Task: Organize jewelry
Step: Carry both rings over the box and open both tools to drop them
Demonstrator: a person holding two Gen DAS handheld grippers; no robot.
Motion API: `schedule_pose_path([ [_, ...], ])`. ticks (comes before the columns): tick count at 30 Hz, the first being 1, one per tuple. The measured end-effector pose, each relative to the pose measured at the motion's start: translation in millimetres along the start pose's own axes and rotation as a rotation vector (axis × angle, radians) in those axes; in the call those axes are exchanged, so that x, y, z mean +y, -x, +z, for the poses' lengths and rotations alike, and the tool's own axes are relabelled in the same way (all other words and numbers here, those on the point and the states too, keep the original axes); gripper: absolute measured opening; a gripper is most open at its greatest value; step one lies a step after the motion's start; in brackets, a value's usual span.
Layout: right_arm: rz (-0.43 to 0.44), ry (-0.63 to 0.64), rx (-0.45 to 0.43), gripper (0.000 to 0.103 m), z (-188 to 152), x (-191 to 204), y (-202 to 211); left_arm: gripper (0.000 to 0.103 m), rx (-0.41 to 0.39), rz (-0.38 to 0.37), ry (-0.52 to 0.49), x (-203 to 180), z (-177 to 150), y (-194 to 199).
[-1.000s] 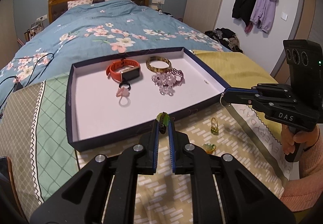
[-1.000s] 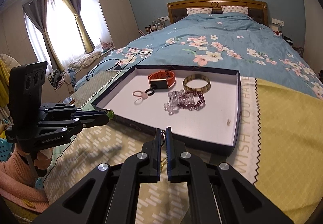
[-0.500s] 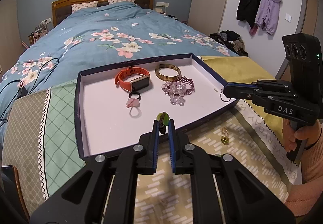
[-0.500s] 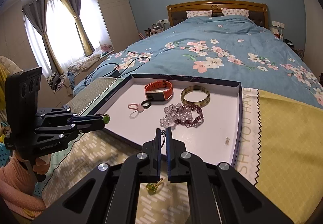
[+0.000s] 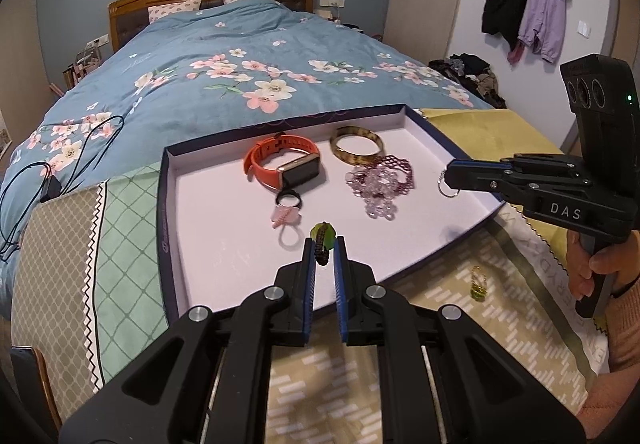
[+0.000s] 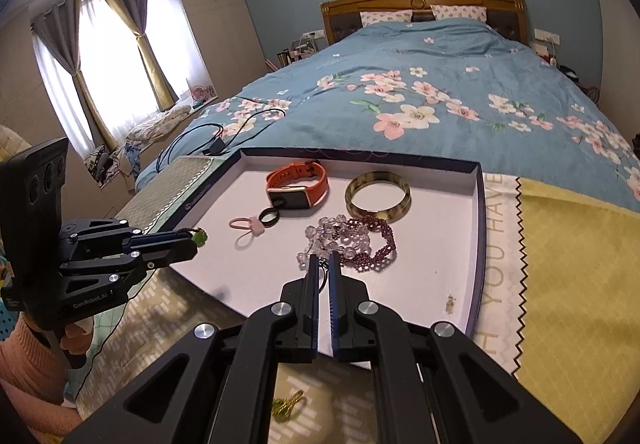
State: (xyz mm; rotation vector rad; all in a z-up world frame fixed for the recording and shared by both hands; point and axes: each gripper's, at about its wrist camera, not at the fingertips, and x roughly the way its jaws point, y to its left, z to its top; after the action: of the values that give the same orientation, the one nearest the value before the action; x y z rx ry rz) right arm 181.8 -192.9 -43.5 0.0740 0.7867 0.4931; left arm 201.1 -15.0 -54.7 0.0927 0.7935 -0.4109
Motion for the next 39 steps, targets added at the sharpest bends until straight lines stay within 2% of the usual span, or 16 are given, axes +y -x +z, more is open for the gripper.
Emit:
schedule_pose_path([
  [28,-0.018,-0.047,0.096,0.003,1.3,-9.8,-46.7,0.01,0.098,0.002,0.023,8.6,2.3,-45.6],
  [35,-0.032,-0.064,0.096,0.008,0.5,-12.5,-48.1,0.01,0.088,-0.003,0.043,12.4,2.9,-42.4],
  [39,-0.043,-0.062,0.072,0.009,1.0,-11.8,-39.2,0.013,0.043,0.015,0.055,14.5,3.8,-27.5],
])
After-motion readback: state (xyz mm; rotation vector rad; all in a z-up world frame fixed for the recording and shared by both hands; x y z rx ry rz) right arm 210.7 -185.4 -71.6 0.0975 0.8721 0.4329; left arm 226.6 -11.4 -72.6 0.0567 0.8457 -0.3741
